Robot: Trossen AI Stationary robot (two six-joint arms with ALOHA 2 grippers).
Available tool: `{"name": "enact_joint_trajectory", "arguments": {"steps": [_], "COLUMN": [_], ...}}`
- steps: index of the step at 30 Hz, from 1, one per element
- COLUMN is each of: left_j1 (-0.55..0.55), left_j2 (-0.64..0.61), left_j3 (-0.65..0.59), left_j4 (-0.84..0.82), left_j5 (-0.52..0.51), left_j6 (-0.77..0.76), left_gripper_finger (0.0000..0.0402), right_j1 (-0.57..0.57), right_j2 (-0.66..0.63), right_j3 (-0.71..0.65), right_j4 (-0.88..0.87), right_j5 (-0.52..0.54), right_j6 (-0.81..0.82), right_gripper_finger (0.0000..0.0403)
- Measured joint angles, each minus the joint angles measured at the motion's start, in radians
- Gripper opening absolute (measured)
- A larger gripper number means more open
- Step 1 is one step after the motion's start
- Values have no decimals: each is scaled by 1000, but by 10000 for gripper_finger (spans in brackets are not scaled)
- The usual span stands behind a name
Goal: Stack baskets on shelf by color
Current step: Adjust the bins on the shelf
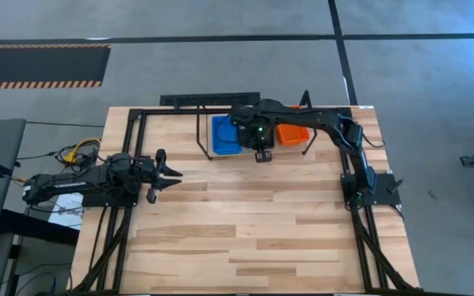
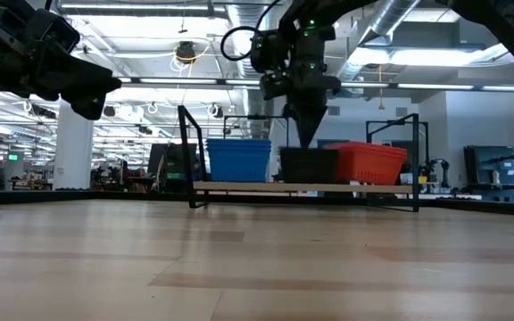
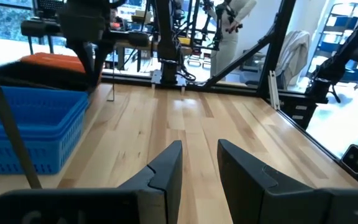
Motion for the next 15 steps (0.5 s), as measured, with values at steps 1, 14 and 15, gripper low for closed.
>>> {"name": "enact_joint_trajectory", "arguments": {"steps": [1,14,15], "left_j1": [0,0,0], "left_j2": [0,0,0], "left_j3": [0,0,0], "left_j4": [0,-1,-1], "left_j5": [0,0,0], "left_j6": [0,0,0], "left_gripper_finger": [89,89,89], "right_j1": [3,18,18], "right_j2": [0,-1,-1], "right_j3": [-4,44,56], "right_j4": [9,41,26], "right_j5": [-1,-3,-3], "right_j6": [0,-4,-4], "right_gripper_finger": [29,29,28]}}
